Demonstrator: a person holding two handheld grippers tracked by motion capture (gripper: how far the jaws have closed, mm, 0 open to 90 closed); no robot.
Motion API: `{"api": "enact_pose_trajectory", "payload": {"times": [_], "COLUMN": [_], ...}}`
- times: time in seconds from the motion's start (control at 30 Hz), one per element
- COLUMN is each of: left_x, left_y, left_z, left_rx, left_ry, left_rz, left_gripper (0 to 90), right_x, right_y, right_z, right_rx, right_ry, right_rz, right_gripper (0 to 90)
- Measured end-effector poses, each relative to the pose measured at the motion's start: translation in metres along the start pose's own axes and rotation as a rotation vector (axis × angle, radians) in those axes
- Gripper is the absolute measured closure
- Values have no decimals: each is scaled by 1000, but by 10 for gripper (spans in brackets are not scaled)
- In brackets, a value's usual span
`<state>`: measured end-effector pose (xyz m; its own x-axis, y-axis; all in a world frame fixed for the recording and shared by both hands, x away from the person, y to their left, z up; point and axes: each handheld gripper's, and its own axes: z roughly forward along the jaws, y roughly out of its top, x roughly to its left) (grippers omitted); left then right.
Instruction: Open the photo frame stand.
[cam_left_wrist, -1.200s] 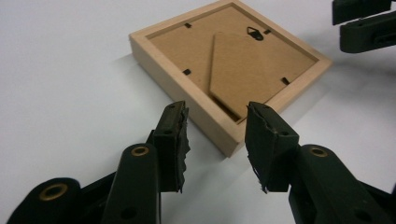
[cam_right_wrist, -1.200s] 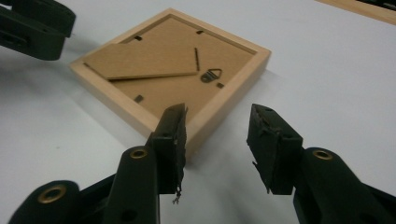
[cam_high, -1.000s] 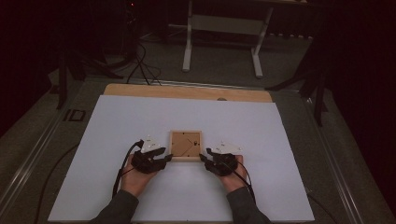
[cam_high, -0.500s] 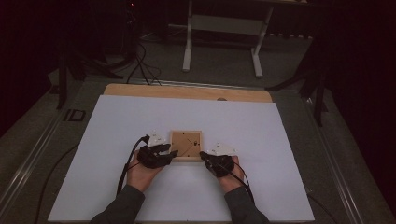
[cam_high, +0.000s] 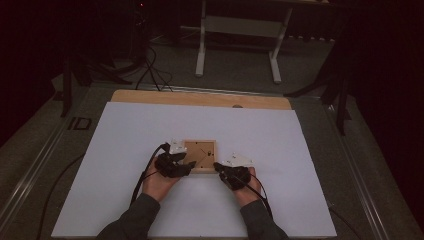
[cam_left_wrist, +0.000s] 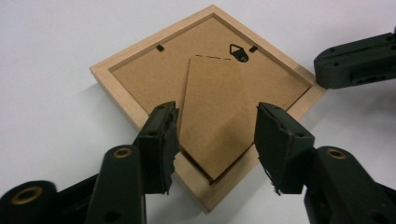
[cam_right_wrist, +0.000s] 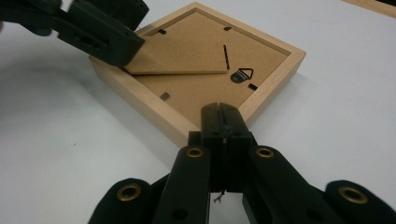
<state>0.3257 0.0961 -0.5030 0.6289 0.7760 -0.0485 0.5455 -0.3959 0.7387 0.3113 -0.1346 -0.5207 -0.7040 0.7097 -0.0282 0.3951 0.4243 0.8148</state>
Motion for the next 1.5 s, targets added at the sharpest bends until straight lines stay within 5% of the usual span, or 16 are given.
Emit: {"api": "enact_pose_trajectory", "payload": {"times": [0.5,1.0,1.5], "left_x": [0,-2,-2], "left_y": [7,13,19], "left_z": [14,16,9], "left_rx": [55,85,45], "left_ry": [11,6,-6], "left_rz": [18,39,6], "left_gripper": [451,514,477], "right_x": [-1,-2,-2], "right_y": [0,-1,-1], "right_z": [0,0,0], "right_rx": [-3,-4,-4], "right_ry": [9,13,12], "right_rz": [8,4,1], "right_gripper": [899,898,899]}}
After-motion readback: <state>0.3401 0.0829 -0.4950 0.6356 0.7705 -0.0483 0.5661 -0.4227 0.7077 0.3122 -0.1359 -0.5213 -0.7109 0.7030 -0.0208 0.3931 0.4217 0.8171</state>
